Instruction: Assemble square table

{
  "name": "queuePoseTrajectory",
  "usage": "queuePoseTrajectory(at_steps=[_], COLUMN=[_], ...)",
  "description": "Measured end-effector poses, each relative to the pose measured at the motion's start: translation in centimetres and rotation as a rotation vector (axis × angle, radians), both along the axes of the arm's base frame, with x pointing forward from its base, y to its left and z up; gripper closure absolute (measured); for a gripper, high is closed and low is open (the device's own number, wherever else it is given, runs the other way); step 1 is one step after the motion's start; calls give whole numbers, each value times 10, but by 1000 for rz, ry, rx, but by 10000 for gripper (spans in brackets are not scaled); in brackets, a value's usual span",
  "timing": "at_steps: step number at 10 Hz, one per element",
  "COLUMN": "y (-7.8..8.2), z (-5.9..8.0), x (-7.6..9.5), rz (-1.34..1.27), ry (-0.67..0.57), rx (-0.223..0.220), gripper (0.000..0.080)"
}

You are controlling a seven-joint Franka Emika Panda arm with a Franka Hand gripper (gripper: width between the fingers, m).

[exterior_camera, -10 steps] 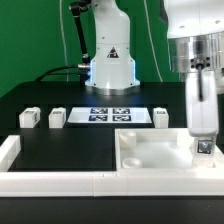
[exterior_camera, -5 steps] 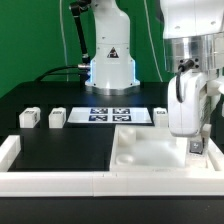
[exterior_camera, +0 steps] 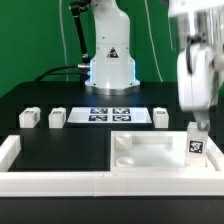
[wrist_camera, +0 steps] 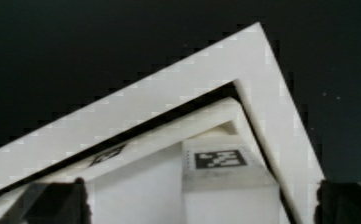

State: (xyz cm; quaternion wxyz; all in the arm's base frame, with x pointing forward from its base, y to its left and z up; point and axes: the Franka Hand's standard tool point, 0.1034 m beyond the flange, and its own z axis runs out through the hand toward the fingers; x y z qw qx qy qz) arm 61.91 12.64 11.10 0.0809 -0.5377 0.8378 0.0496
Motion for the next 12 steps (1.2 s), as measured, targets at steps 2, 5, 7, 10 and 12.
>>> queuePoseTrajectory(at_steps=[2,5,7,10,12], y=[0,1,17,23,23], z=[-6,-6,13,7,-2], x=[-1,-1,-12,-53,-61], rz=[0,2,100,512,681], ry=[3,3,-21,-38,-42], rx=[-6,-6,5,-47,-62], gripper=[152,151,151,151,151])
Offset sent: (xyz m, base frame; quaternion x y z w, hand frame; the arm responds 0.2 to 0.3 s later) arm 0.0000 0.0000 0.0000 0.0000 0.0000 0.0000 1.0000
